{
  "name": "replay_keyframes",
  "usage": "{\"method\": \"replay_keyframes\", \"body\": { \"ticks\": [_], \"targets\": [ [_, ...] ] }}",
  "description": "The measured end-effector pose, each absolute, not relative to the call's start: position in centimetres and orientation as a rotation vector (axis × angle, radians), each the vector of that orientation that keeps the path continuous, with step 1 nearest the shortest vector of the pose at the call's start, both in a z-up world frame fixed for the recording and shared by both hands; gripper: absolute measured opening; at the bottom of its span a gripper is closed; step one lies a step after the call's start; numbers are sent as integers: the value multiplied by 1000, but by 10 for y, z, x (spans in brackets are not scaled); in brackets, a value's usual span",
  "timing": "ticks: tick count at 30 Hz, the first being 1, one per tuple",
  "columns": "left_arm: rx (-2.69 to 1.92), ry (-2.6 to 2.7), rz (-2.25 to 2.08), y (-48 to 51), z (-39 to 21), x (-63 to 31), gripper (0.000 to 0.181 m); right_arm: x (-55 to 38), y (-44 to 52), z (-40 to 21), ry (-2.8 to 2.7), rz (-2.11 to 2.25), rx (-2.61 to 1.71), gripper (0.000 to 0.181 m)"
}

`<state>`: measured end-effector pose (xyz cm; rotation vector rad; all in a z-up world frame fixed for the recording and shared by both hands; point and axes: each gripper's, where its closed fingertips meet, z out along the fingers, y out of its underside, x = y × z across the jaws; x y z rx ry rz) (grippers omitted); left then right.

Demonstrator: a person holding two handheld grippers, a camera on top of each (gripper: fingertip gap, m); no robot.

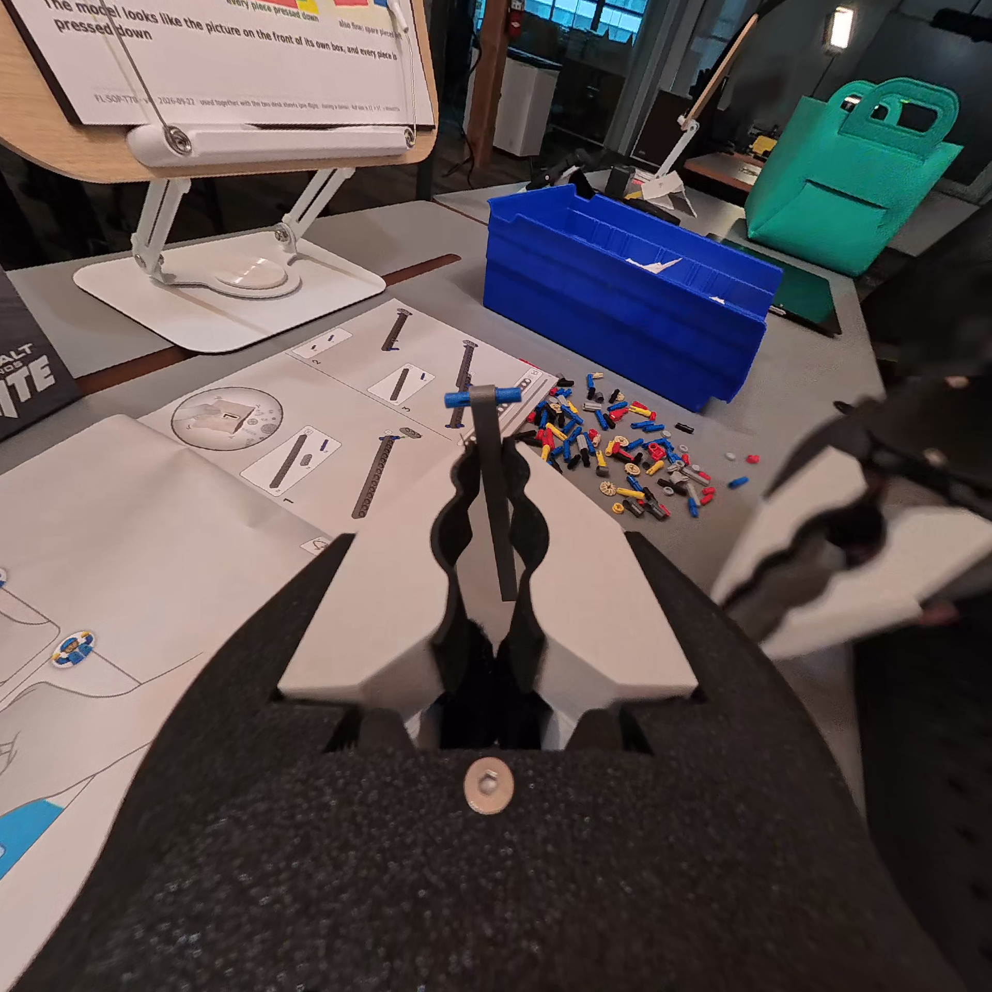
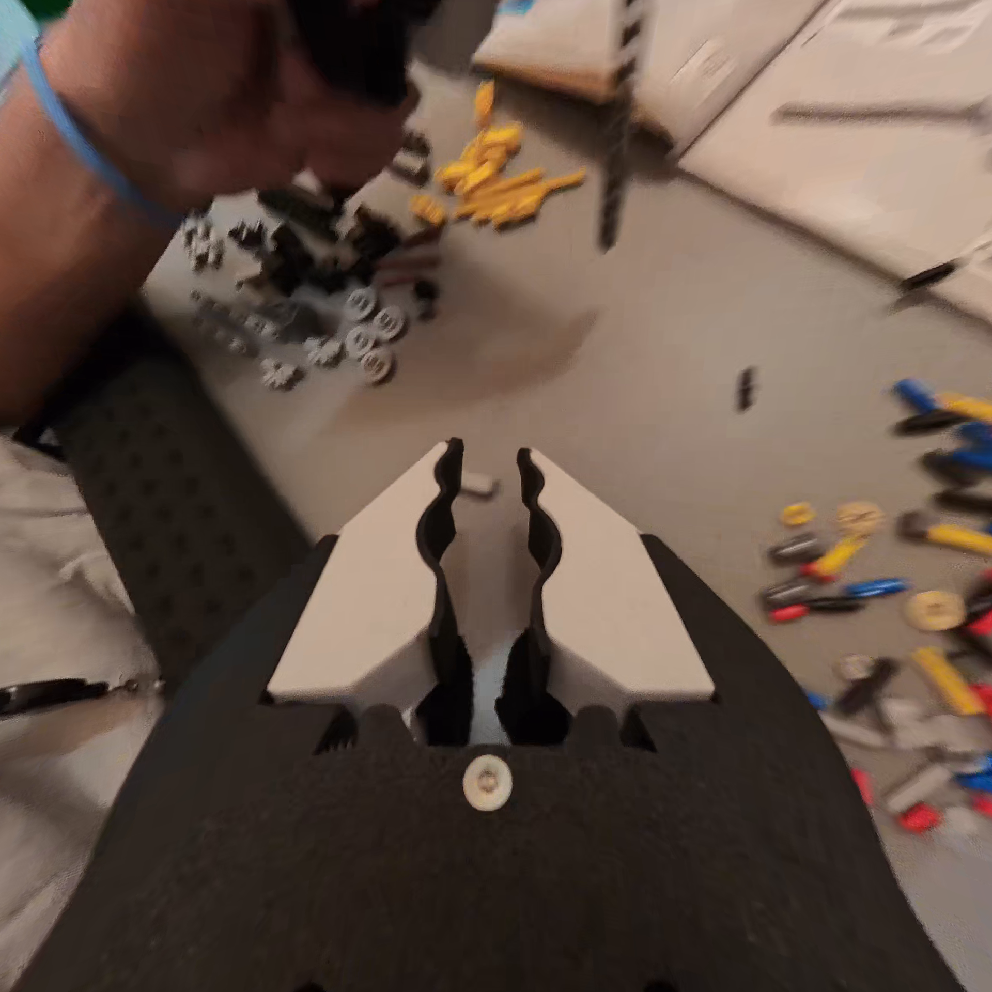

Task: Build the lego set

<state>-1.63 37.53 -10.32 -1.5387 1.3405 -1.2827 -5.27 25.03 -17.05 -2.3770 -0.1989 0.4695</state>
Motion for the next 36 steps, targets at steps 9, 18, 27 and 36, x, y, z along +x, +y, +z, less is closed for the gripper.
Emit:
{"method": "replay_keyframes", "body": {
  "ticks": [9,18,27,36],
  "targets": [
    [-1514,1350,-1287,370,-100,-16,6,-72,236,-207,-159,250,-2439,29],
    [-1525,1335,-1305,372,-97,-18,6,-76,244,-214,-271,65,-2447,29],
    [-1510,1366,-1268,369,-100,-17,6,-70,247,-211,-257,3,-2427,23],
    [-1518,1570,-1259,342,-111,-21,6,-46,238,-205,-374,-24,-2445,23]
  ]
}}
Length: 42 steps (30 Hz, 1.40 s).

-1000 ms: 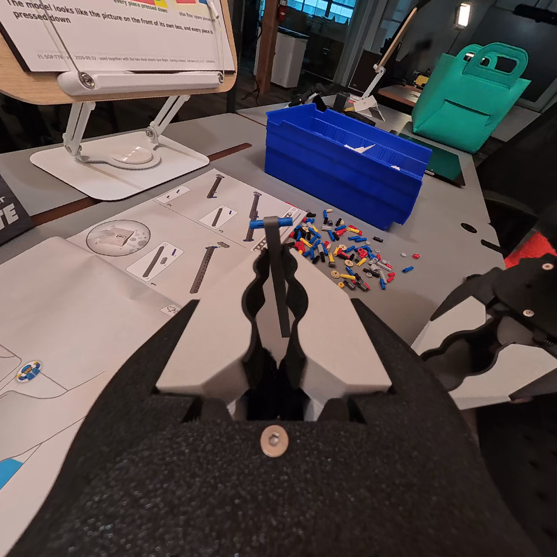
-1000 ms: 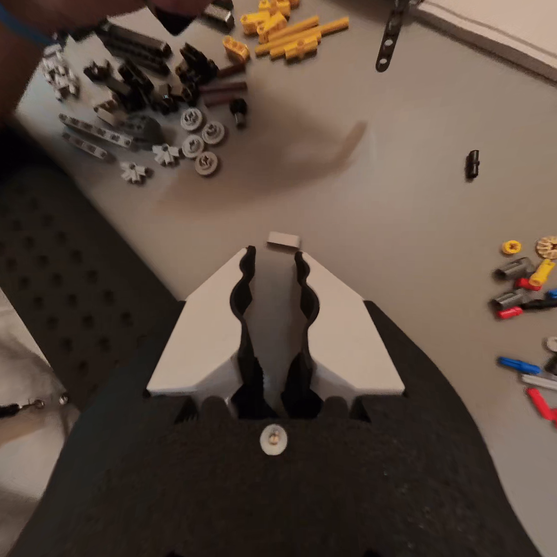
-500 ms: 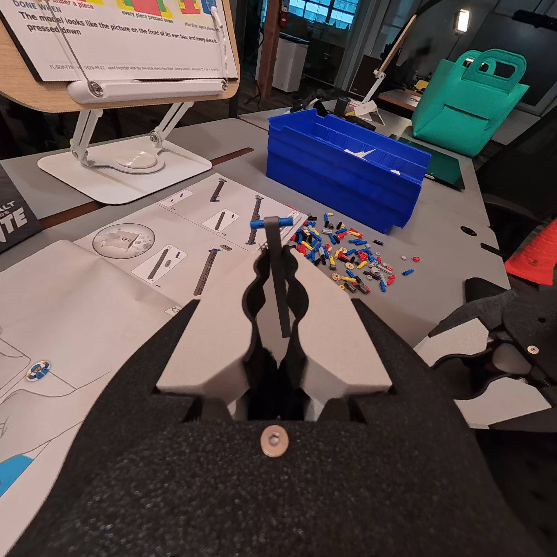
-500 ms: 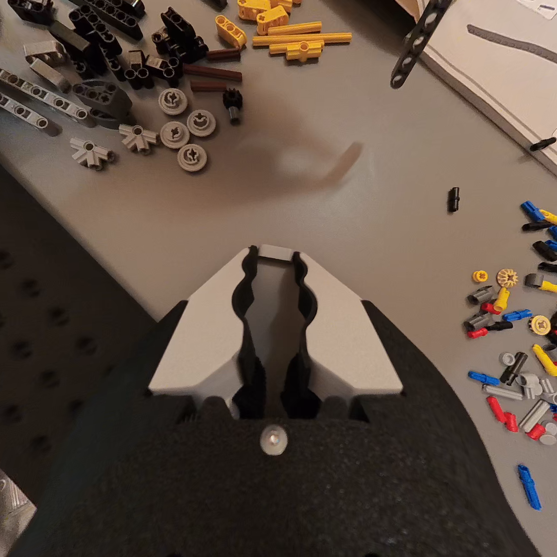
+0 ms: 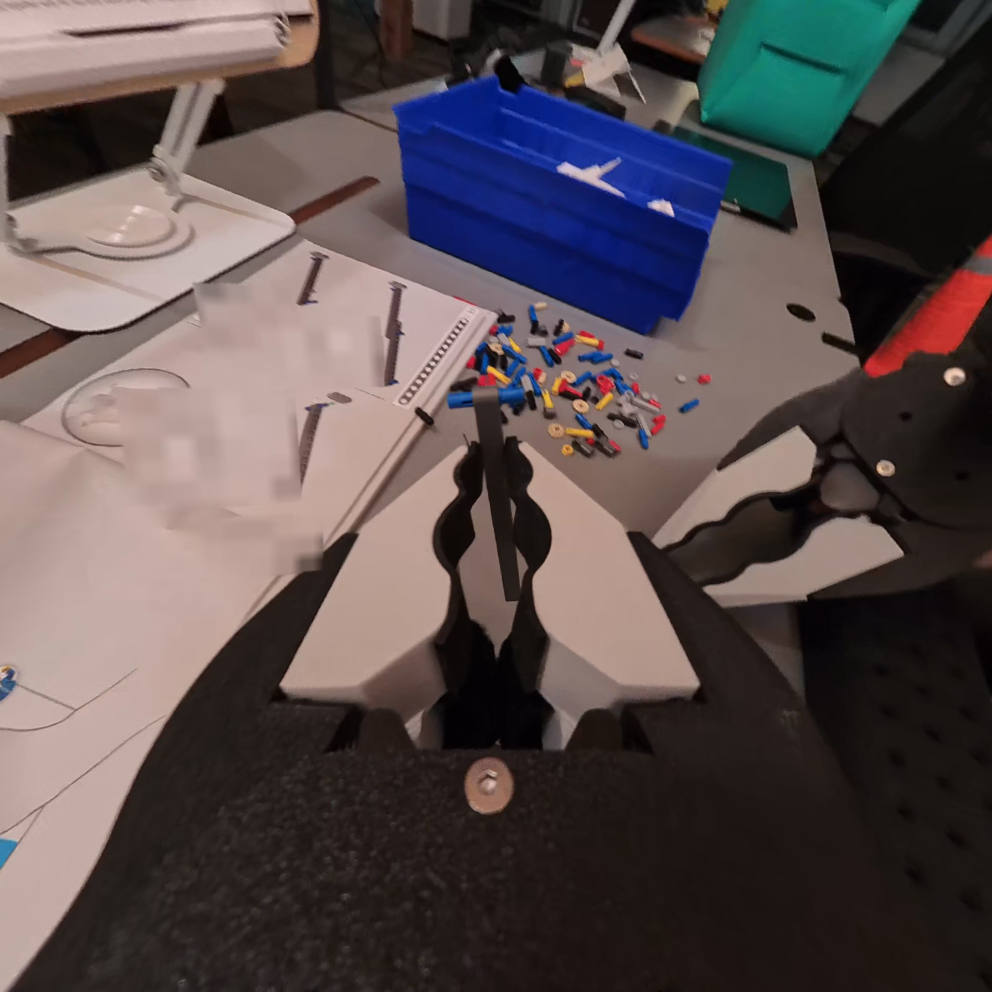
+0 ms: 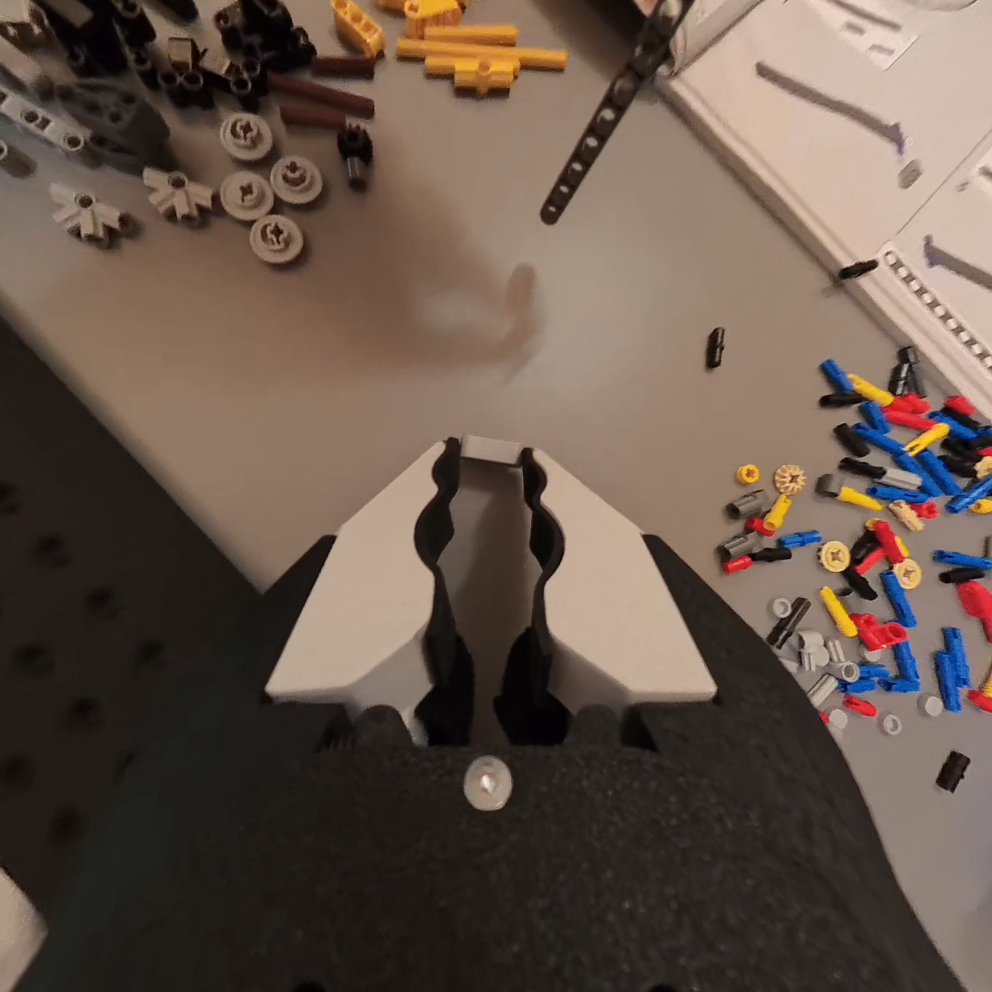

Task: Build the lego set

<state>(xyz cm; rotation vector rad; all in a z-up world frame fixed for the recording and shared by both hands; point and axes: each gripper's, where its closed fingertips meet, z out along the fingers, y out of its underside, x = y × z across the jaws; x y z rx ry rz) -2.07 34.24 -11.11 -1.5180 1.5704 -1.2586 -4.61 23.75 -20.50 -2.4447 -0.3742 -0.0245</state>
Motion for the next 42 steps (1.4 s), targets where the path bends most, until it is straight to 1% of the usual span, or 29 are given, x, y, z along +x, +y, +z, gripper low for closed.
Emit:
{"method": "replay_keyframes", "body": {
  "ticks": [5,16,20,23,27,29,33,36,38,42],
  "targets": [
    [-1489,1656,-1224,327,-118,-19,6,-52,225,-212,-437,118,-2479,23],
    [-1511,1599,-1291,331,-120,-14,6,-58,229,-214,-427,149,-2432,23],
    [-1516,1603,-1302,331,-120,-15,6,-45,235,-208,-442,-20,-2385,23],
    [-1520,1617,-1330,326,-120,-16,6,-34,242,-191,-462,-176,-2304,23],
    [-1505,1619,-1302,324,-120,-14,6,-12,253,-153,-479,-458,-2141,23],
    [-1447,1603,-1205,328,-117,-11,6,-8,262,-126,-432,-487,-2043,23],
    [-1259,1594,-1057,322,-106,-7,6,-16,282,-94,-191,-95,-1933,23],
    [-1181,1574,-1066,312,-96,-5,6,-22,291,-80,51,442,-1794,23],
    [-1125,1559,-1063,308,-90,-5,6,-19,291,-67,205,784,-1619,22],
    [-1080,1540,-1038,307,-84,-6,6,-21,289,-61,339,1236,-1409,22]
  ]
}}
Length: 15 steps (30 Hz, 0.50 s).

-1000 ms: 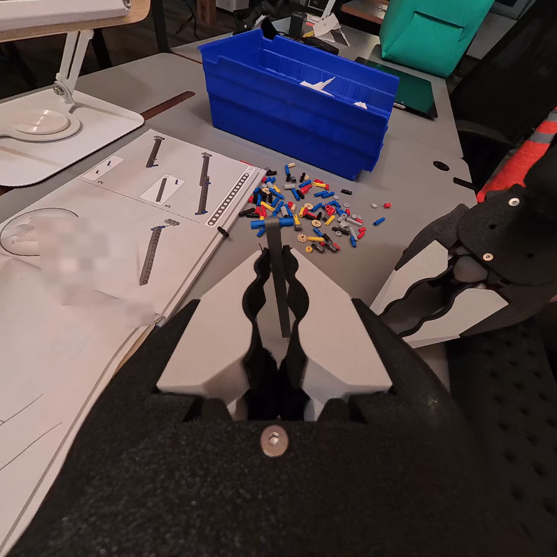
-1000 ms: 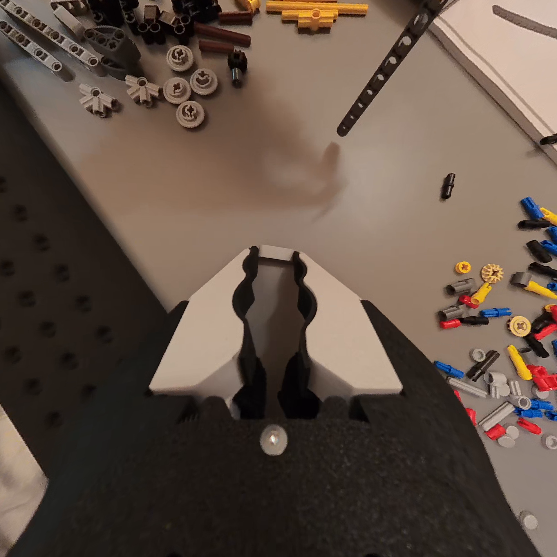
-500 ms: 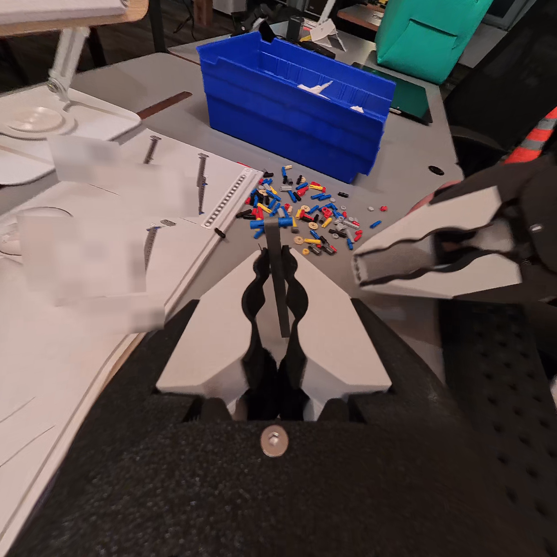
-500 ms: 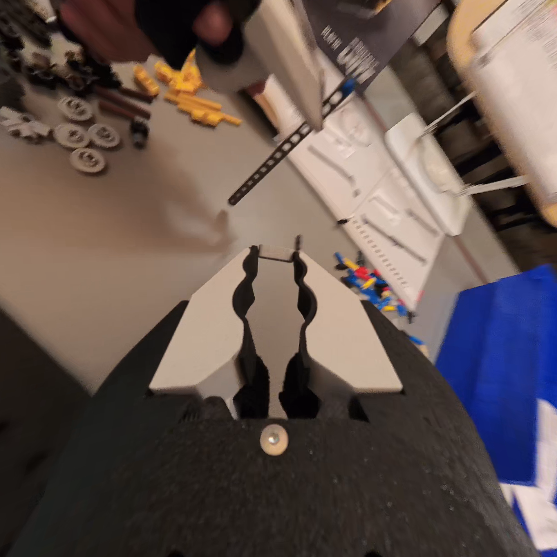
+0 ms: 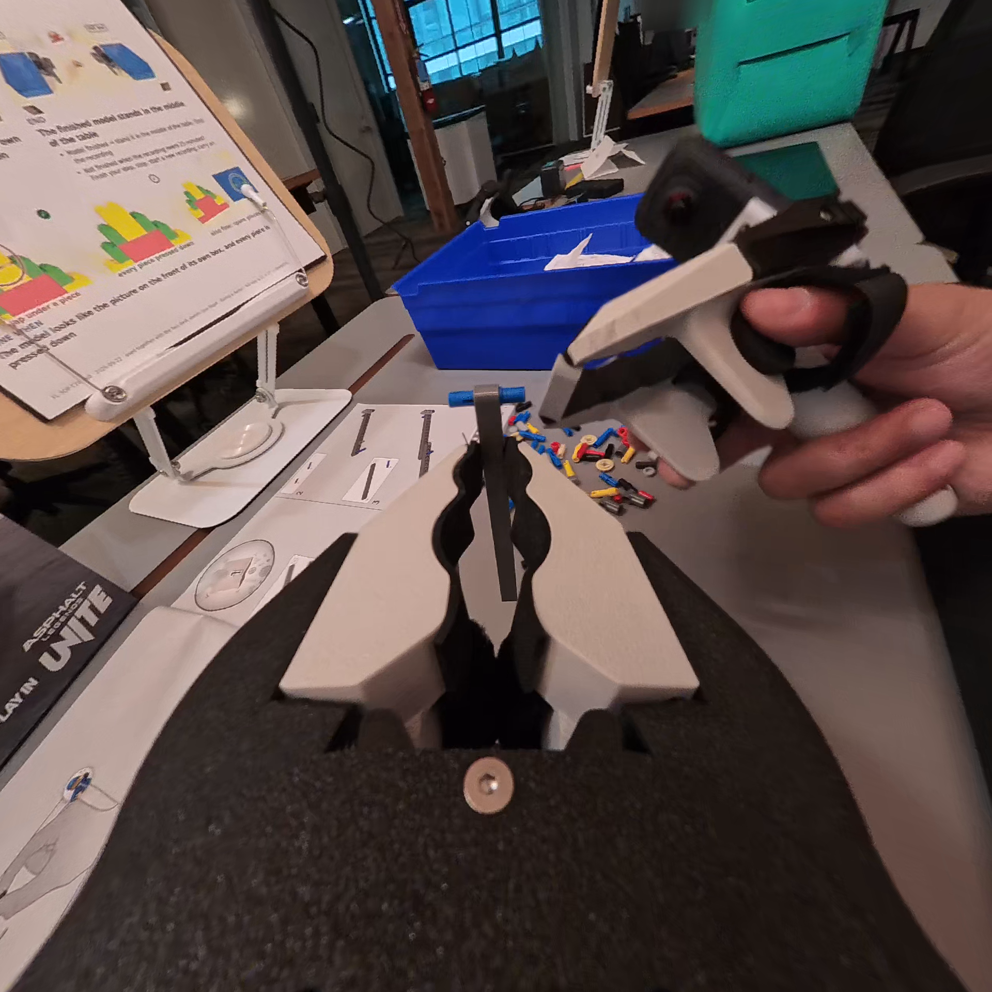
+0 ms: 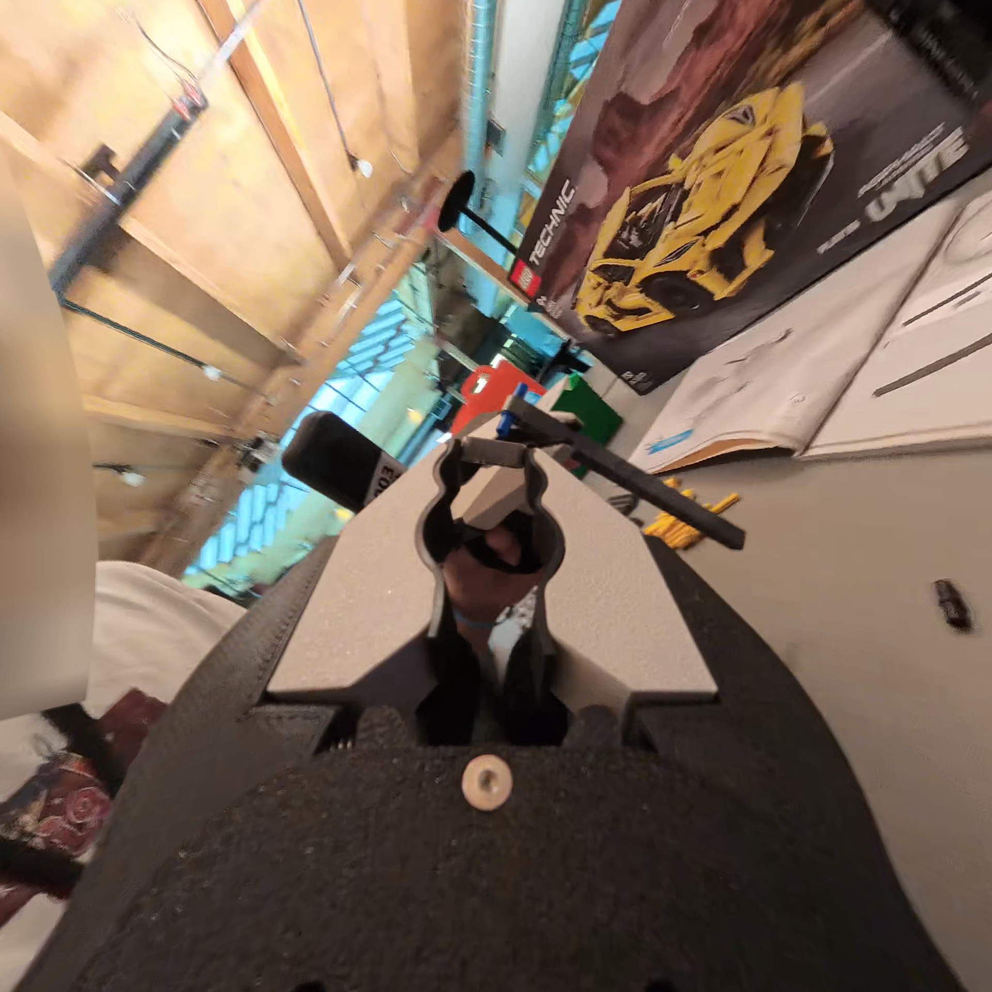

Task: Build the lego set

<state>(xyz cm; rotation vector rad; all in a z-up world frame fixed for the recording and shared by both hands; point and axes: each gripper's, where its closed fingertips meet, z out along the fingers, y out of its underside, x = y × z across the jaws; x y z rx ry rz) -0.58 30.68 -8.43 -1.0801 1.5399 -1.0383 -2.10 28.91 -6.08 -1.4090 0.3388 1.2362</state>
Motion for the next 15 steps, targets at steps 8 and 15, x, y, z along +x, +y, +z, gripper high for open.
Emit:
{"method": "replay_keyframes", "body": {
  "ticks": [8,15],
  "targets": [
    [-1204,1540,-1003,324,-99,-4,6,-33,280,-103,145,916,-1768,22],
    [-1234,1559,-988,329,-106,-4,6,-14,259,-170,-236,260,-2235,23]
  ]
}}
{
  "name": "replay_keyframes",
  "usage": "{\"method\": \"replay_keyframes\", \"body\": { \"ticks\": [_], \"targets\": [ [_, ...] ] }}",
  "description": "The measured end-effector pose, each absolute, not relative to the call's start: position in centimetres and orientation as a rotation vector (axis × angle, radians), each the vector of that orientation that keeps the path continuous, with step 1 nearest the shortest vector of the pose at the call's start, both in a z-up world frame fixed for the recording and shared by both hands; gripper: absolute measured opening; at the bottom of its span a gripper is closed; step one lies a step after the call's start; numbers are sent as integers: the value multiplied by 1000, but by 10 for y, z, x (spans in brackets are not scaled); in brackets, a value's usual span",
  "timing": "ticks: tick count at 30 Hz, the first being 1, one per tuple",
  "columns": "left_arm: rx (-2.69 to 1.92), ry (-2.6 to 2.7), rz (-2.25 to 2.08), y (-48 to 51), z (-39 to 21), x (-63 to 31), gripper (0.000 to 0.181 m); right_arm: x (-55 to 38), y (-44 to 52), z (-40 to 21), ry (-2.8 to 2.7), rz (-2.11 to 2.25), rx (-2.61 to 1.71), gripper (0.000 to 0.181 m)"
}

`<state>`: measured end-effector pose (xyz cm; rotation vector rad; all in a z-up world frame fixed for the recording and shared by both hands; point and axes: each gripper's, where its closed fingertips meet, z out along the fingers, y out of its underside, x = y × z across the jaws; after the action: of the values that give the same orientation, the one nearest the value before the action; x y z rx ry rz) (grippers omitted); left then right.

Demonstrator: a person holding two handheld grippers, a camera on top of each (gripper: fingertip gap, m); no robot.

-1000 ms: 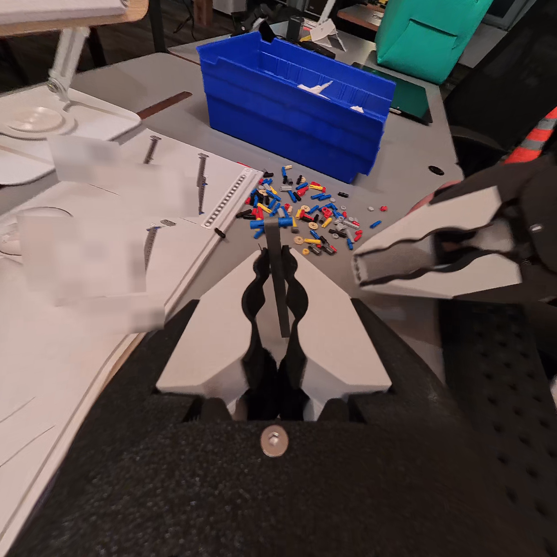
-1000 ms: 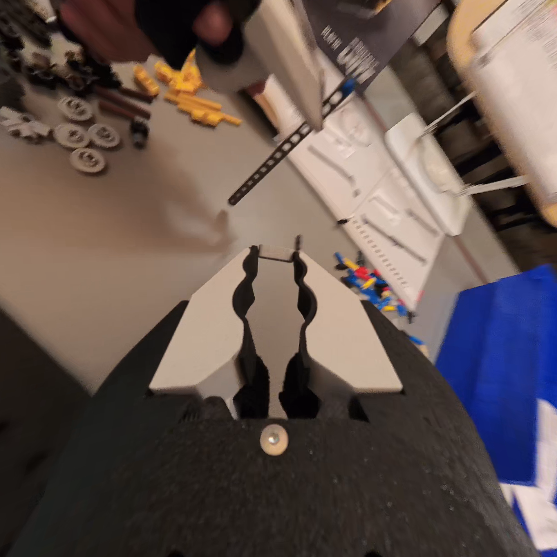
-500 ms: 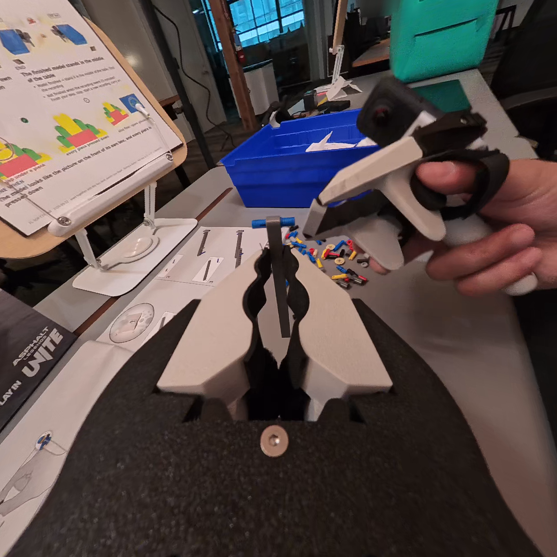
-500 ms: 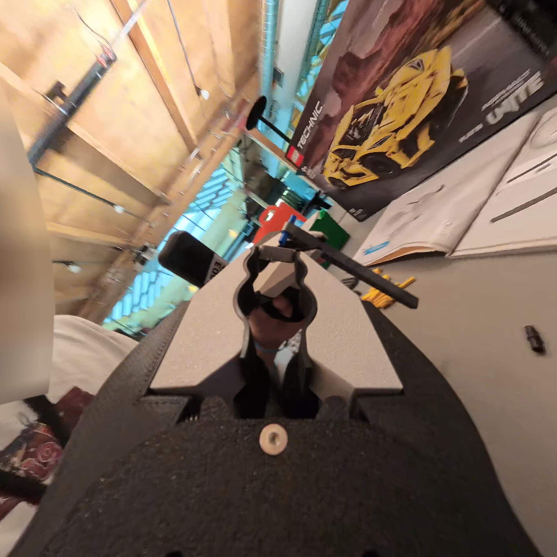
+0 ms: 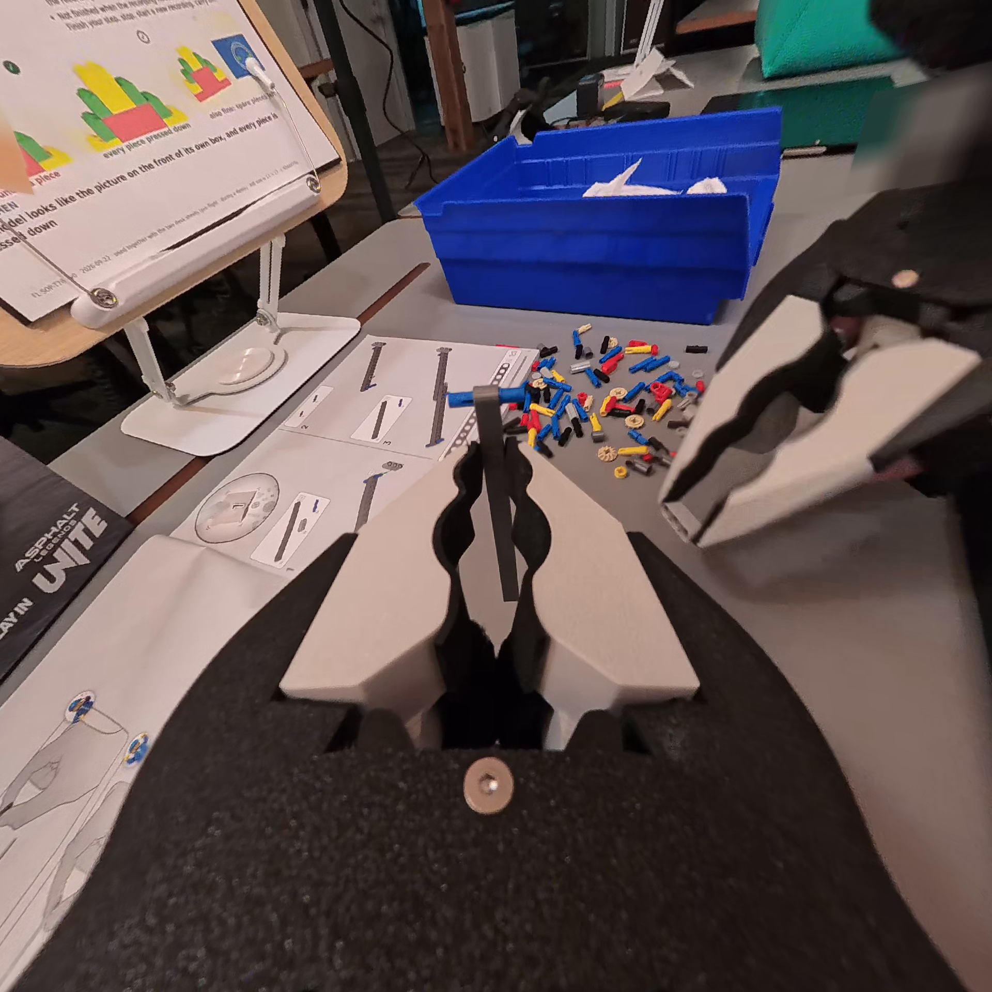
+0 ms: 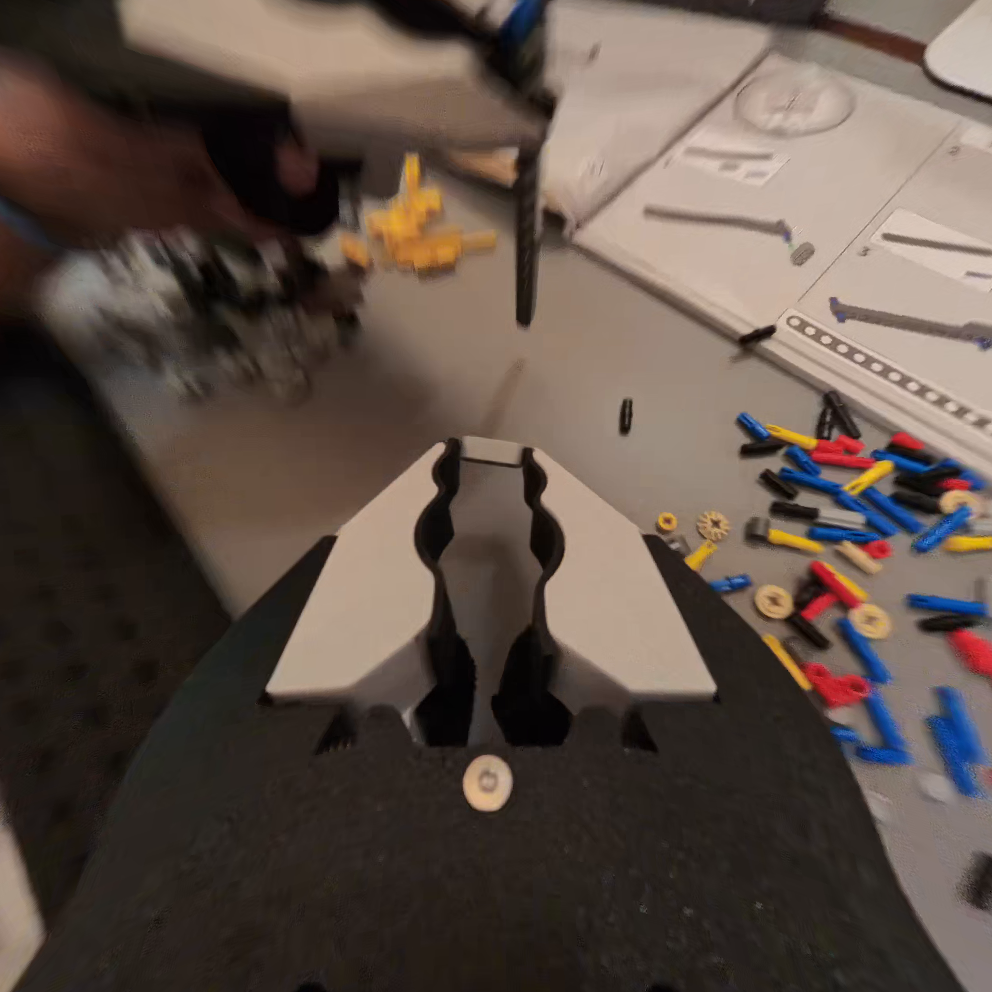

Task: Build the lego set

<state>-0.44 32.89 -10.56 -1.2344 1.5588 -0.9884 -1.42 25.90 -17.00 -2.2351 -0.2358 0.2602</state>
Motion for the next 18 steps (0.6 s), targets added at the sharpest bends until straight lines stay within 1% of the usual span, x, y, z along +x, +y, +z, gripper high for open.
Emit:
{"method": "replay_keyframes", "body": {
  "ticks": [2,3,6,11,13,15,18],
  "targets": [
    [-1236,1576,-958,329,-110,-4,6,-12,250,-191,-408,42,-2352,23],
    [-1235,1580,-953,329,-111,-4,6,-19,245,-197,-478,29,-2385,23],
    [-1241,1590,-968,326,-112,-3,6,-36,234,-208,-555,106,-2452,23],
    [-1245,1601,-960,326,-113,-4,6,-47,227,-213,-546,221,-2448,23],
    [-1247,1595,-967,327,-112,-4,6,-49,226,-213,-526,264,-2442,28],
    [-1252,1597,-973,327,-112,-4,6,-50,224,-210,-517,309,-2435,38],
    [-1255,1604,-968,329,-113,-5,6,-46,224,-193,-550,344,-2353,40]
  ]
}}
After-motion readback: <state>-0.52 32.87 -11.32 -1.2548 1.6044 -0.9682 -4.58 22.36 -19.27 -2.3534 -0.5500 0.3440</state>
